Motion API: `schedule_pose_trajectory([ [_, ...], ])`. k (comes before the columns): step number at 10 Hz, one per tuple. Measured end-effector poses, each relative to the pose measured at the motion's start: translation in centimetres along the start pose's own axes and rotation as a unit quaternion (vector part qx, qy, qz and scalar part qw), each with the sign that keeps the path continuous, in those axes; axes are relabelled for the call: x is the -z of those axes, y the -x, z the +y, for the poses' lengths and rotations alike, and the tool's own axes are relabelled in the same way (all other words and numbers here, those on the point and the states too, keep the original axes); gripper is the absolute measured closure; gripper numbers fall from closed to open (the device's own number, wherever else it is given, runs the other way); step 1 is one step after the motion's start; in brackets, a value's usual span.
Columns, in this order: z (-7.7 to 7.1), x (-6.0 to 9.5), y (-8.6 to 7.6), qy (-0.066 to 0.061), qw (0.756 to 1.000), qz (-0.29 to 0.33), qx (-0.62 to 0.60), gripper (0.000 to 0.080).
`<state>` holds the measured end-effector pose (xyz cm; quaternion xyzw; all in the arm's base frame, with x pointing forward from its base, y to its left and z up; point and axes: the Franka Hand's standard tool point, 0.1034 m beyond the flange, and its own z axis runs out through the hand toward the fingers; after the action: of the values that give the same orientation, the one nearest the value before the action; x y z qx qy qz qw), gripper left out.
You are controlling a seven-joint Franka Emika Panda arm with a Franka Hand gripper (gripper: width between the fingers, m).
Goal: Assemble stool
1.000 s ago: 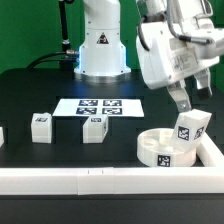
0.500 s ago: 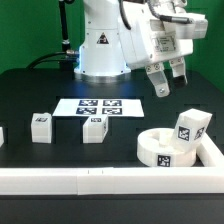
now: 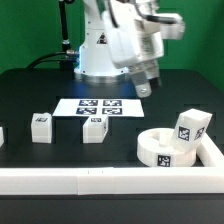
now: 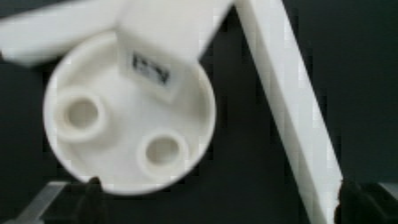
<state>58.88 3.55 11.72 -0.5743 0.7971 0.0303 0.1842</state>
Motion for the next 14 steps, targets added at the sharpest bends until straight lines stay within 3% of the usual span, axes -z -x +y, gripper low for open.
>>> schedule_pose_trajectory([
  [4,0.1,0.0,-0.2,0.005,1.000,-0.001,0.024,0.0151],
  [5,0.0,0.3,-1.9,0.029,0.995,-0.005,0.093,0.0151],
  [6,-0.7,0.9,-3.8,0.027,0.992,-0.002,0.125,0.0151],
  [7,-0.8,1.1,-4.4,0.027,0.990,0.001,0.136,0.0151],
  [10,-0.7,1.0,-4.1,0.028,0.983,-0.001,0.184,0.0151],
  [11,-0.7,0.9,-4.2,0.030,0.973,-0.002,0.229,0.0151],
  [12,-0.5,0.6,-4.4,0.051,0.943,0.005,0.328,0.0151],
  [14,-0.5,-0.2,-4.8,0.062,0.891,0.010,0.450,0.0151],
])
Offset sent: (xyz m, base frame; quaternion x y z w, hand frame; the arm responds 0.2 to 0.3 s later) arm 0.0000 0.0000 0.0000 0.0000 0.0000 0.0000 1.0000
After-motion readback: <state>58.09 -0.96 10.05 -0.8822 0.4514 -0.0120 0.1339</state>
